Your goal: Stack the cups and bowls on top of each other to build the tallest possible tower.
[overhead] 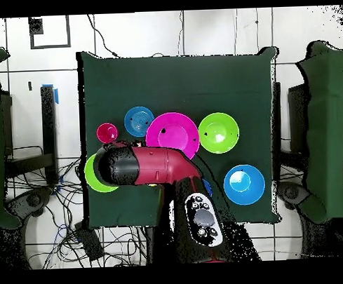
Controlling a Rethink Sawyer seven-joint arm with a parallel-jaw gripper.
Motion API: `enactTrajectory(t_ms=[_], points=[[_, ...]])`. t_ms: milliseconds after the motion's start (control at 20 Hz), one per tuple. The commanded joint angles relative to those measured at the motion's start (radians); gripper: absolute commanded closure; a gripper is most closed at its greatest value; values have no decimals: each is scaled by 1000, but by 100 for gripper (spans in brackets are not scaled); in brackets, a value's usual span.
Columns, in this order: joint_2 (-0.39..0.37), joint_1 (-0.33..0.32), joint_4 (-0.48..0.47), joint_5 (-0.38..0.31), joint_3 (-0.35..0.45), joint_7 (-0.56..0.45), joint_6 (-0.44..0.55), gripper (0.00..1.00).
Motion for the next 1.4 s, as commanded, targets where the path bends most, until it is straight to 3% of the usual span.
enactTrajectory(t_ms=[50, 700, 1200, 1300, 1400], points=[[83, -65, -54, 2, 68, 54, 84, 0], [106, -21, -166, -15, 29, 88, 192, 0], [102, -4, -161, -27, 14, 104, 154, 0], [74, 0, -155, -35, 11, 97, 153, 0], [-45, 8, -103, -33, 12, 78, 208, 0]])
